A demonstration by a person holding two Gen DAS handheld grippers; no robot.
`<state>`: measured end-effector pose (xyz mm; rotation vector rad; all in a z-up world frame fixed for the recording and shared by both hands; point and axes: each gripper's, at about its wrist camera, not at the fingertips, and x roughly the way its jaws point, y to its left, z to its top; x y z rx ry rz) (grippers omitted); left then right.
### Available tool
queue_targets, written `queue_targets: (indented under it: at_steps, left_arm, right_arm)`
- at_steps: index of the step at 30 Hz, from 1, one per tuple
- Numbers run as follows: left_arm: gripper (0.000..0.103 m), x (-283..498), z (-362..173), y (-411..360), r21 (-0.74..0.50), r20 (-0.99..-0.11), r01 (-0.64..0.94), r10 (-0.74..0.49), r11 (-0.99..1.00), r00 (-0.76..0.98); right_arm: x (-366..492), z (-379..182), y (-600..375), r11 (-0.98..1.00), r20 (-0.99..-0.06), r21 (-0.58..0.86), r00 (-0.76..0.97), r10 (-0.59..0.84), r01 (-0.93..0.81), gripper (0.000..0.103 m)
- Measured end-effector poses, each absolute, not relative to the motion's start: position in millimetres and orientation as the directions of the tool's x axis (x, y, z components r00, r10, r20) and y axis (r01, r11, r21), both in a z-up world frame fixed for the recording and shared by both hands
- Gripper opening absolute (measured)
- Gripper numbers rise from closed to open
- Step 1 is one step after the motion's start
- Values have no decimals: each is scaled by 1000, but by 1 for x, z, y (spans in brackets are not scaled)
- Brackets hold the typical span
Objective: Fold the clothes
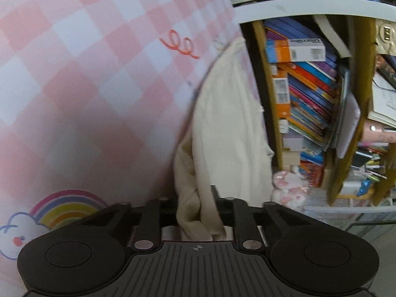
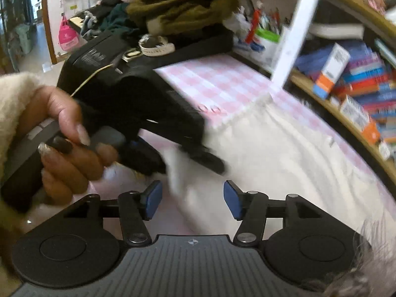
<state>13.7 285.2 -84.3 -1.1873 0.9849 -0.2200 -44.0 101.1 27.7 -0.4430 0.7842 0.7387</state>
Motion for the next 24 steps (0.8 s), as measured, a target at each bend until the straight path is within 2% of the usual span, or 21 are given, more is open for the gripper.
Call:
queue_targets:
  at_steps: [4,7,10,17,24]
  left_arm:
    - [7,12,-80,282,-833,-546,-308,-590,460,594]
    - [7,14,-55,266,-796,-556,-195,-565,573,609]
    - [7,17,-30,246,-741,-557,-73,-550,667,622]
    - [7,25,-10,216,-652,-571,49,-532,757,625]
    - [7,23,-2,208,-616,-557,126,-543,778,628]
  right_arm:
    - [-10,40,52,749,-787,-30,478,391,-662,63]
    - [28,55,40,826,-781,-1,516,351,-564,70]
    - [71,65,59,857,-792,-10,528,308,-515,73]
    - [140,61,147,814,-889,-46,396,231,-579,76]
    - [159,17,220,680,-936,-244,351,21,-692,74]
